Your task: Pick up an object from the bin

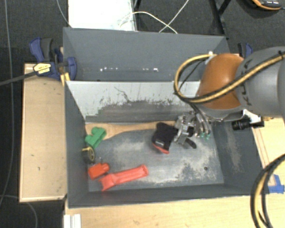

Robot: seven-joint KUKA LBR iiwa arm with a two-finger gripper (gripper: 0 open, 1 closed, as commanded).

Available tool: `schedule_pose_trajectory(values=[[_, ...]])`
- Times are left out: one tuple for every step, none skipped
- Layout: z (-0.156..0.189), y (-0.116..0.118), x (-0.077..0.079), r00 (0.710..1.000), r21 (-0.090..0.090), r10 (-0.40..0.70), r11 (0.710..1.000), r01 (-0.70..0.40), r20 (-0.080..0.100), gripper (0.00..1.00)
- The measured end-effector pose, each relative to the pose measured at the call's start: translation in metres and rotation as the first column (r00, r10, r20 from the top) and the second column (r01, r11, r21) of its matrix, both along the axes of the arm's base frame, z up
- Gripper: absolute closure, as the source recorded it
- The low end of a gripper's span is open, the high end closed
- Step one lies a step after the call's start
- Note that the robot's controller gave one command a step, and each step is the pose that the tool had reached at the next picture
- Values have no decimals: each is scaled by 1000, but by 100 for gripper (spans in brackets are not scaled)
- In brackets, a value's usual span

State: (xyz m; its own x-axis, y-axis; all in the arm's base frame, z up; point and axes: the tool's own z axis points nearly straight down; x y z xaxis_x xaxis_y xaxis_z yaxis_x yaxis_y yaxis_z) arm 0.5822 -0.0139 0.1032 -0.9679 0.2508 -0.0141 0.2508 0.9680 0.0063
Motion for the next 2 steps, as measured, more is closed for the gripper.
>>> schedule_pose_trajectory(values=[[14,0,-1,1000,0,1,1000,-1,-2,100],[28,0,0,1000,0,2,1000,-2,2,100]])
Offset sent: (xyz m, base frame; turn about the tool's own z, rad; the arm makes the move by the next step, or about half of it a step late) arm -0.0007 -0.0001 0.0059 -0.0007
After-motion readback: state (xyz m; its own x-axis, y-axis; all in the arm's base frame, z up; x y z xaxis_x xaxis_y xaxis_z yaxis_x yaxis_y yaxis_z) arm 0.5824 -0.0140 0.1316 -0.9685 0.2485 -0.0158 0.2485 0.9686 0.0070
